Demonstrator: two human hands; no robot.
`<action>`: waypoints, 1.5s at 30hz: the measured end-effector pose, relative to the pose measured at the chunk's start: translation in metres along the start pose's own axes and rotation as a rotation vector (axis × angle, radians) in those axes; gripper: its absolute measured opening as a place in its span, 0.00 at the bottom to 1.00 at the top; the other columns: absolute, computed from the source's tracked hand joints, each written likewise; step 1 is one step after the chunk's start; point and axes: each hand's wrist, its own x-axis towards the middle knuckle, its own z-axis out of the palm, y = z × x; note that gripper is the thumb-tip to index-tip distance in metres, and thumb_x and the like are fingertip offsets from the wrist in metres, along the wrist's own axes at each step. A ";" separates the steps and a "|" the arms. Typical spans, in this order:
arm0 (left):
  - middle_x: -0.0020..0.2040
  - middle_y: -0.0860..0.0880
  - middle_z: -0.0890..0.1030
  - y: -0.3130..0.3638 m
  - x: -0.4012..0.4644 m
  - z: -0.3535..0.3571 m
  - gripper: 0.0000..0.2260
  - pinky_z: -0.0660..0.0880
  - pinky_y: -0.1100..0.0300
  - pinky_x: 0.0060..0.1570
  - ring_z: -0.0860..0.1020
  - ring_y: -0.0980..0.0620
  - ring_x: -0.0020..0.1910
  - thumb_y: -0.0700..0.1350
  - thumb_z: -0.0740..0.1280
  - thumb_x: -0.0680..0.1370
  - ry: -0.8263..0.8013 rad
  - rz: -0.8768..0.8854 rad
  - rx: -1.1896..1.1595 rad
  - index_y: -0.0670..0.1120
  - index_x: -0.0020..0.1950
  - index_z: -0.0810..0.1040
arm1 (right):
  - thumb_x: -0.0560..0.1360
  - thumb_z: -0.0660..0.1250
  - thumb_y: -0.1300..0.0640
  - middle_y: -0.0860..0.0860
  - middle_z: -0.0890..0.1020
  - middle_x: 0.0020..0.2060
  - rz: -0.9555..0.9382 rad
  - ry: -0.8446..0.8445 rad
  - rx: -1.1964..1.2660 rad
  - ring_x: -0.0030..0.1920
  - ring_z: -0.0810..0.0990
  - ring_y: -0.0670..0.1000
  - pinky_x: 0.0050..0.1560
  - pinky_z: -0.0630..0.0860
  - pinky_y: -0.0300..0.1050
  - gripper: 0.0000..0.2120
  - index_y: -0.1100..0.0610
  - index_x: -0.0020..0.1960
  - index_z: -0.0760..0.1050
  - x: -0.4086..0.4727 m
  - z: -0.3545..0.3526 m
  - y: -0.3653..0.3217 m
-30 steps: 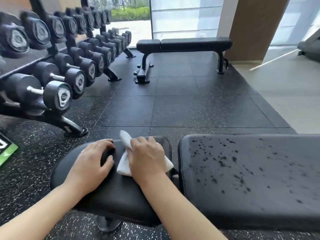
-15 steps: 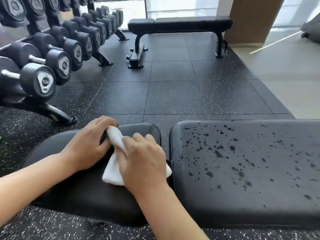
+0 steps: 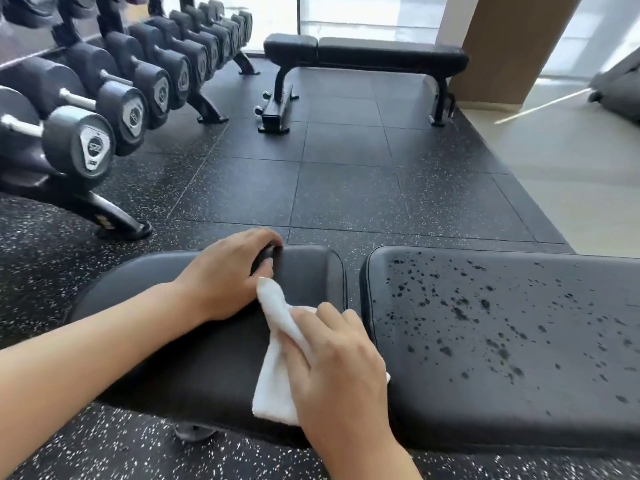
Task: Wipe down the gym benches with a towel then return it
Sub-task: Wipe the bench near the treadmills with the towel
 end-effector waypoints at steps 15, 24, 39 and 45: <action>0.63 0.58 0.81 0.051 0.024 0.032 0.15 0.70 0.52 0.69 0.76 0.54 0.65 0.41 0.65 0.78 -0.006 0.112 -0.056 0.53 0.63 0.79 | 0.73 0.70 0.53 0.49 0.72 0.34 -0.139 0.043 -0.362 0.33 0.71 0.54 0.30 0.75 0.48 0.06 0.51 0.46 0.85 -0.036 -0.081 0.048; 0.62 0.58 0.80 0.051 0.024 0.034 0.14 0.68 0.52 0.68 0.75 0.52 0.64 0.43 0.63 0.78 -0.006 0.126 -0.035 0.53 0.63 0.77 | 0.78 0.64 0.43 0.45 0.71 0.40 -0.018 -0.052 -0.396 0.45 0.72 0.51 0.41 0.73 0.47 0.10 0.47 0.46 0.79 0.030 -0.047 0.074; 0.67 0.52 0.79 0.056 0.022 0.029 0.22 0.67 0.52 0.70 0.76 0.49 0.67 0.41 0.64 0.78 -0.022 0.060 -0.127 0.49 0.73 0.68 | 0.77 0.68 0.48 0.45 0.73 0.41 -0.013 -0.055 -0.416 0.44 0.71 0.51 0.42 0.72 0.46 0.06 0.50 0.44 0.78 0.022 -0.042 0.059; 0.67 0.55 0.78 0.079 0.022 0.032 0.18 0.67 0.53 0.70 0.74 0.52 0.67 0.41 0.64 0.79 -0.065 0.232 -0.100 0.51 0.69 0.74 | 0.75 0.67 0.49 0.44 0.69 0.38 -0.083 -0.048 -0.322 0.39 0.67 0.49 0.35 0.71 0.44 0.05 0.48 0.46 0.80 -0.049 -0.064 0.055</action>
